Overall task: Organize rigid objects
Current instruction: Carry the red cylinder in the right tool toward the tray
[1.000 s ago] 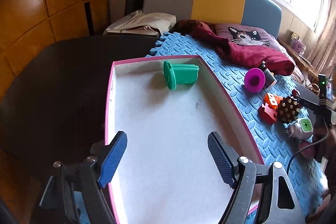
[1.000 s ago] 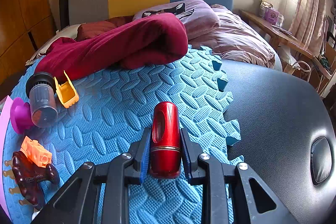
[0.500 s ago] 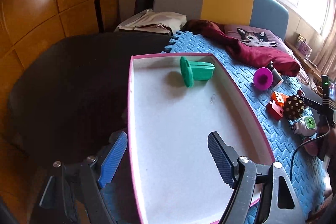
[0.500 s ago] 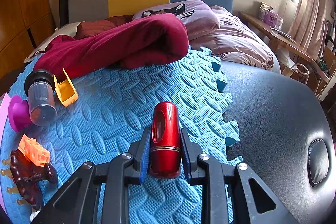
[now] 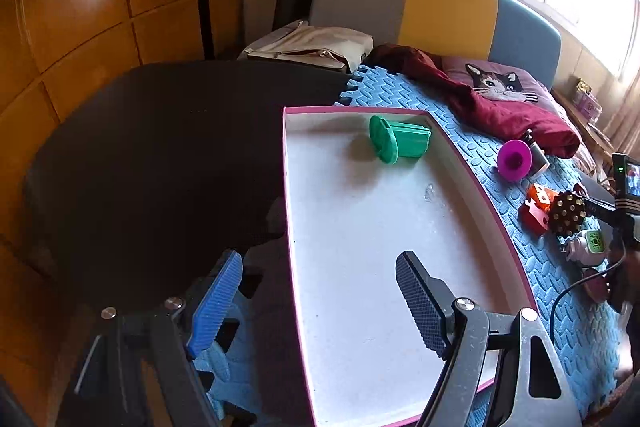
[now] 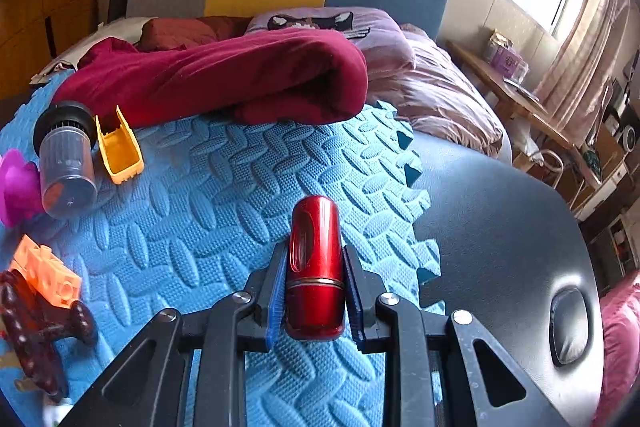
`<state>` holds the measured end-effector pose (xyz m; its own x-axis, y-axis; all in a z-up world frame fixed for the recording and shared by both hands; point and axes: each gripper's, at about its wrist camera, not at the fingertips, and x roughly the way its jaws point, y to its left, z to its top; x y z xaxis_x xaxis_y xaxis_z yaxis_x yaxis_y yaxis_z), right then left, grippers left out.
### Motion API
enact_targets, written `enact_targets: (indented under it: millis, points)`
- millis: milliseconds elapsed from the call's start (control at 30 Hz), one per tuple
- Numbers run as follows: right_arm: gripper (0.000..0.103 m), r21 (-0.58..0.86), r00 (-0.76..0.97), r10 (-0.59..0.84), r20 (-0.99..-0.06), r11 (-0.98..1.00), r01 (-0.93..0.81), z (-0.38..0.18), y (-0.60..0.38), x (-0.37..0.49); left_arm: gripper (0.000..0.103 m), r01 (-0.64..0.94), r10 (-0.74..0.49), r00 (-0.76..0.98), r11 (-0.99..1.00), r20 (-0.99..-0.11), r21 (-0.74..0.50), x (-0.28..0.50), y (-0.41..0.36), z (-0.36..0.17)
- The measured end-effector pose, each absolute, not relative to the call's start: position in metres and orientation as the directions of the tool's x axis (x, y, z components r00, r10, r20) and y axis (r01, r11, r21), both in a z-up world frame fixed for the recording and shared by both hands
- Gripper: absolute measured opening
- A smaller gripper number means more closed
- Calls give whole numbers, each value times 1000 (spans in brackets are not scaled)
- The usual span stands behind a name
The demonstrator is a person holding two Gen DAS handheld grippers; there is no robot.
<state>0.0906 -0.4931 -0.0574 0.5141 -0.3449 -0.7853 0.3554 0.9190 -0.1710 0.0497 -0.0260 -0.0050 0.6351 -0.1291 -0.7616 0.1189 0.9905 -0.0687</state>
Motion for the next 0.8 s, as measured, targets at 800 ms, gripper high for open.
enact_targets:
  millis: [800]
  points:
    - [25, -1, 666, -208, -716, 955, 298, 3, -438, 43, 80, 130, -153, 622, 987, -768, -92, 43, -21, -12]
